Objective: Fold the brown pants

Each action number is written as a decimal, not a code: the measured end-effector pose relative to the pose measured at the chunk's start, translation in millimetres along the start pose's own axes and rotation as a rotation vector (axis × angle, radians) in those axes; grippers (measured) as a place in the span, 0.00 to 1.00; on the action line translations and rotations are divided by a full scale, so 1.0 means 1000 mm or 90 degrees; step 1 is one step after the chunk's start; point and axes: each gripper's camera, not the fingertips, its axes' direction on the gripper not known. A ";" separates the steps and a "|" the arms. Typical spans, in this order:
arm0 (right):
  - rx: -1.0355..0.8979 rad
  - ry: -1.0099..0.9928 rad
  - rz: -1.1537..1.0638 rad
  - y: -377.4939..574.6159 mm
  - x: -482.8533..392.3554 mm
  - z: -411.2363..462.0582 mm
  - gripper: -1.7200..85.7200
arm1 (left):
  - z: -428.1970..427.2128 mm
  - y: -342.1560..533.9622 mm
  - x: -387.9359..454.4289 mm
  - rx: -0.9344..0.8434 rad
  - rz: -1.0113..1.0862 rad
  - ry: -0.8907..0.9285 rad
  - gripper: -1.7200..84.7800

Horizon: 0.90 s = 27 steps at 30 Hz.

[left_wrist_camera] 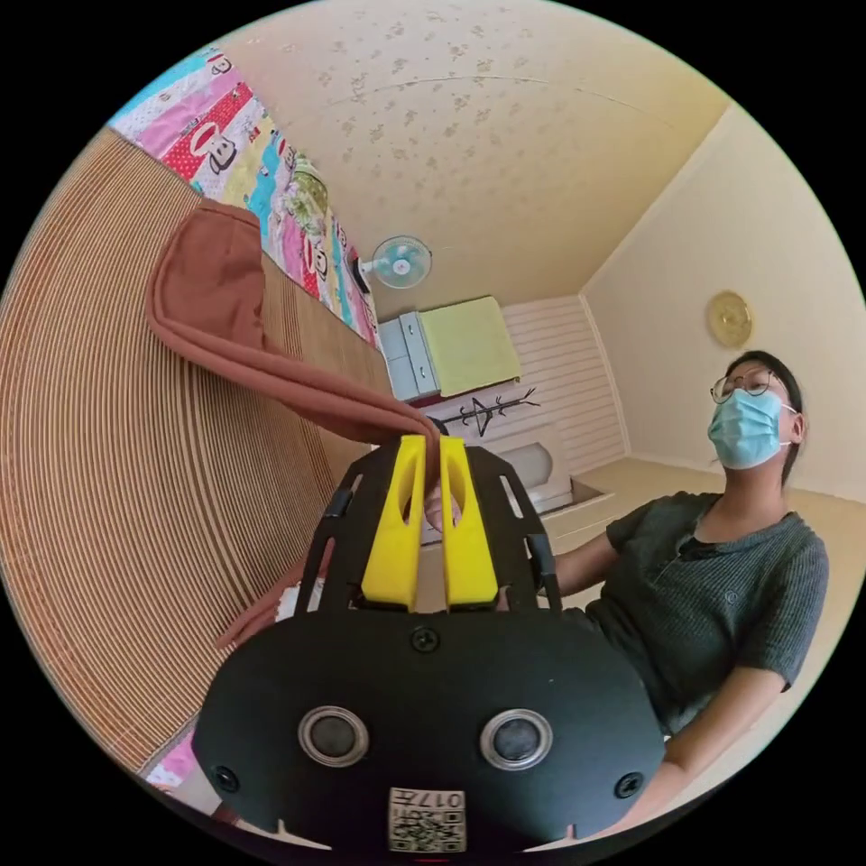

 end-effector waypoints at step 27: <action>-0.005 0.362 0.121 -0.188 0.020 0.064 0.04 | 0.031 -0.167 0.102 0.012 -0.024 -0.303 0.06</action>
